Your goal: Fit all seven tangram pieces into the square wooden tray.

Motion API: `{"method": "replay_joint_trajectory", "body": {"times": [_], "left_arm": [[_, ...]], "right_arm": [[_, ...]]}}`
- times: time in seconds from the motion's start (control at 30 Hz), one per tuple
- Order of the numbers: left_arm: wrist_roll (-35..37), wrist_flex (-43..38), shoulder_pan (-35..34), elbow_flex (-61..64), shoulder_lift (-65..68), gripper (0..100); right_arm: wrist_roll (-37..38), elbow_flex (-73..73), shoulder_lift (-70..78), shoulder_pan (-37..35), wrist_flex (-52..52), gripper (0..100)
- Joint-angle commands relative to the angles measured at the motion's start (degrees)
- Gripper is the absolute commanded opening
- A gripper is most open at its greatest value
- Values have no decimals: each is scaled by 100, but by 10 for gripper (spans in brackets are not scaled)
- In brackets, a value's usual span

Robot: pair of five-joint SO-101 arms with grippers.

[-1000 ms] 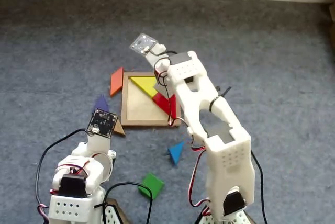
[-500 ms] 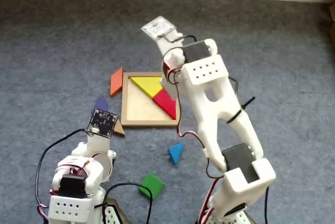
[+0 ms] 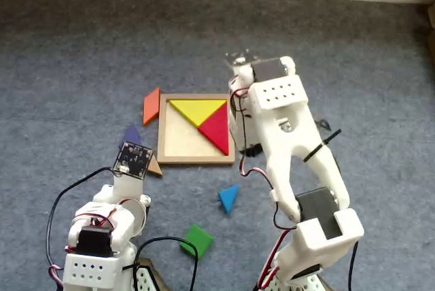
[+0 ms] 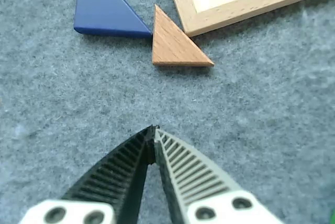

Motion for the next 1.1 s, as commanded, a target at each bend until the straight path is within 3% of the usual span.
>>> {"method": "replay_joint_trajectory", "body": {"times": [0.0, 0.33, 0.57, 0.77, 0.97, 1.07], "left_arm": [[-44, 26, -66, 119, -22, 7], [-44, 26, -66, 119, -22, 7], [-44, 26, -66, 119, -22, 7], [-44, 26, -66, 119, -22, 7], [-44, 26, -66, 119, -22, 7], [-44, 26, -66, 119, -22, 7]], "right_arm": [[-53, 330, -347, 92, 119, 12], [-62, 778, -488, 57, 127, 5], [-141, 2053, -2440, -277, -356, 5], [-1609, 3697, -3547, -752, -1877, 5], [-3411, 4752, -3600, -1174, -3143, 5], [-3842, 4927, -3591, -1305, -3442, 7]]}}
